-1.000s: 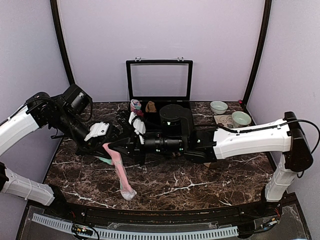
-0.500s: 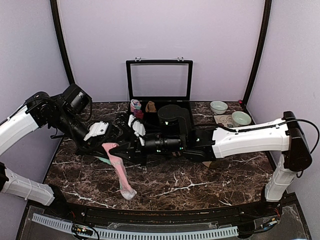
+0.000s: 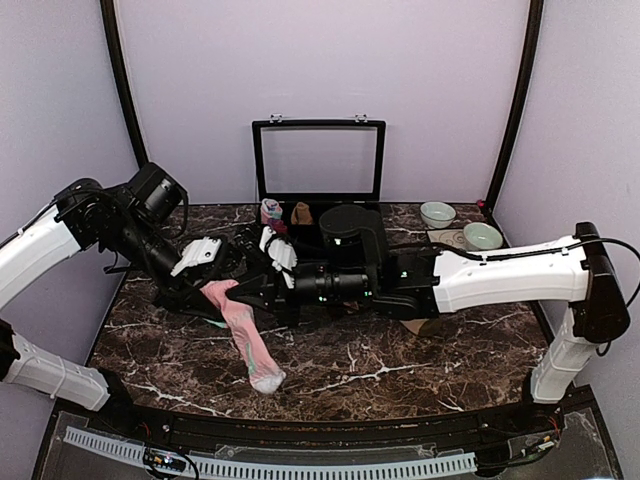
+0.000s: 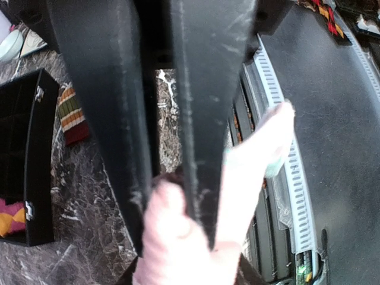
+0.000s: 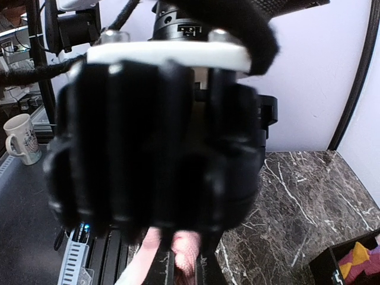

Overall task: Roll the socks
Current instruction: Roll the sock.

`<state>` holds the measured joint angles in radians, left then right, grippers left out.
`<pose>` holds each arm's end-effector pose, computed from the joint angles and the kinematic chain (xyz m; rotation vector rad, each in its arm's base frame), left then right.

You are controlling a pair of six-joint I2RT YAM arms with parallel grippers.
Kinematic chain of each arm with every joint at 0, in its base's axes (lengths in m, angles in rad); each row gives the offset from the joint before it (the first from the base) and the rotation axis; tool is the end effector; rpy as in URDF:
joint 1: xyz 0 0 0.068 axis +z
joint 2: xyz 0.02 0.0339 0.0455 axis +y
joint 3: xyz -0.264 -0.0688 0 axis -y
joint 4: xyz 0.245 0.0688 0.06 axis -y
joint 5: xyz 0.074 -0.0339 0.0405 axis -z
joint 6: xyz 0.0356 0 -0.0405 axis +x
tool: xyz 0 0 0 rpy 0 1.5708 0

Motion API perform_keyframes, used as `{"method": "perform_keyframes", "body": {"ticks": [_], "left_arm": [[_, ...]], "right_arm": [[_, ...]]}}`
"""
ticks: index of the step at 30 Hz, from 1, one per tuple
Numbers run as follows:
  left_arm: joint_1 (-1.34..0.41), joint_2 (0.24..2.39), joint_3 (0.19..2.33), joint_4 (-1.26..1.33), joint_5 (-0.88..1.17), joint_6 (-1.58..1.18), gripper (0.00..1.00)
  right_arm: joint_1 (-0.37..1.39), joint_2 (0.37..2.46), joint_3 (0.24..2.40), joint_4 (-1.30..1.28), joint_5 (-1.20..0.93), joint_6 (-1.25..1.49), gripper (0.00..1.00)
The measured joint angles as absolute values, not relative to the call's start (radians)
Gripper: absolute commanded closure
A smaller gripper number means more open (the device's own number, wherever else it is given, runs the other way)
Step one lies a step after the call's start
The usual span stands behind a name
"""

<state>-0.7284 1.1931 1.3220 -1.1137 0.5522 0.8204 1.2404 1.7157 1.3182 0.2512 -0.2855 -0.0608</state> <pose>0.1484 -0.1574 0.3630 1.8689 1.6101 -0.6616 0.1249 0.3951 0.3194 -1.2889 1.3184 1.0972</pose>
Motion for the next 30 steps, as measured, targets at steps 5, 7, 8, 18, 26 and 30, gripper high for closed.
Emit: {"method": "perform_keyframes", "body": {"ticks": [5, 7, 8, 18, 26, 30], "left_arm": [[-0.728, 1.194, 1.323, -1.095, 0.559, 0.791, 0.44], [-0.728, 1.194, 1.323, -1.095, 0.560, 0.794, 0.39], [-0.728, 1.194, 1.324, -1.098, 0.561, 0.799, 0.38], [-0.727, 1.170, 1.282, -1.045, 0.520, 0.723, 0.62], [-0.727, 1.114, 1.211, -0.963, 0.399, 0.714, 0.54], [-0.730, 1.097, 1.179, -0.920, 0.307, 0.755, 0.46]], "right_arm": [[1.237, 1.700, 1.318, 0.221, -0.241, -0.073, 1.00], [1.236, 1.696, 1.318, 0.216, -0.228, -0.078, 1.00], [1.236, 1.694, 1.316, 0.214, -0.219, -0.082, 1.00], [1.263, 1.720, 1.336, 0.220, -0.130, -0.069, 1.00], [1.277, 1.765, 1.293, 0.376, -0.081, 0.120, 1.00], [1.277, 1.798, 1.294, 0.416, -0.072, 0.217, 1.00]]}}
